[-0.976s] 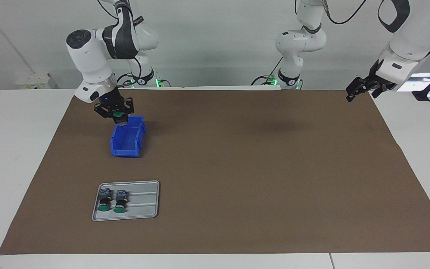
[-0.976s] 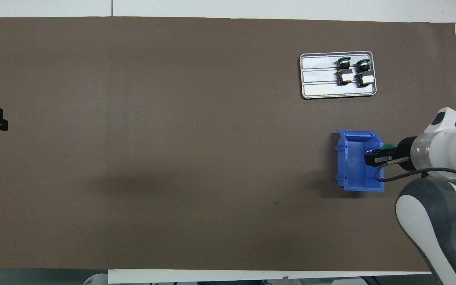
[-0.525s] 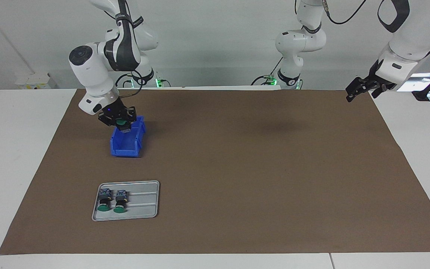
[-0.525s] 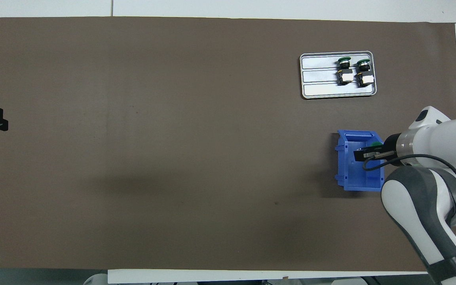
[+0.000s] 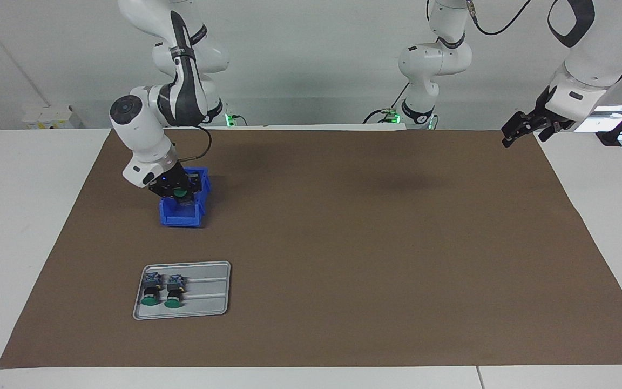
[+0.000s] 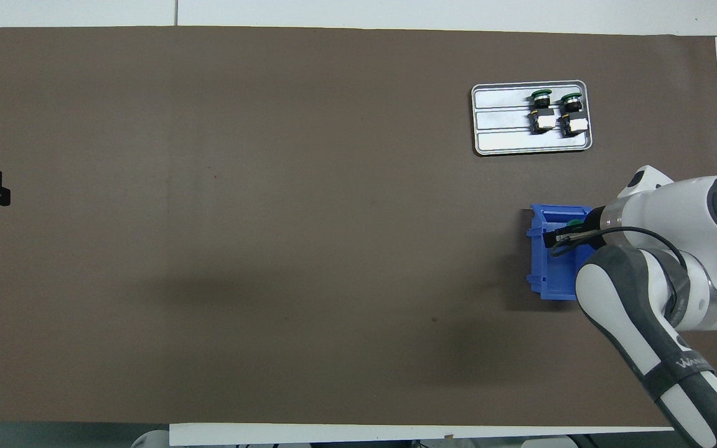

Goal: Place and press button with both arms
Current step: 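Lower the part into the blue bin and open the right gripper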

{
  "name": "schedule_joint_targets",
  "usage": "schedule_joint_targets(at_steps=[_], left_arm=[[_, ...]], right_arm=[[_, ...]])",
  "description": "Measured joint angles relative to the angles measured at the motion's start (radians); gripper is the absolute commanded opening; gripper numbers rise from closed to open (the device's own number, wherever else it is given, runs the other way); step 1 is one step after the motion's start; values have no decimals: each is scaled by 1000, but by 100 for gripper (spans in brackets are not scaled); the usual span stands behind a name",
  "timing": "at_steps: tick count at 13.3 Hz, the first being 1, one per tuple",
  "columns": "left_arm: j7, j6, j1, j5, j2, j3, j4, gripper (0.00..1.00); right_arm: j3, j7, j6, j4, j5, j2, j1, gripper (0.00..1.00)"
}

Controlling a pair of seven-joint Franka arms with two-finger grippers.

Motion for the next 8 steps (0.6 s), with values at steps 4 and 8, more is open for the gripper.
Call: schedule_joint_targets(at_steps=[4, 8], left_arm=[[0, 0, 0, 0, 0, 0, -4, 100], [4, 0, -2, 0, 0, -4, -4, 100]], right_arm=[[0, -1, 1, -6, 0, 2, 0, 56], [-1, -2, 1, -6, 0, 1, 0, 70]])
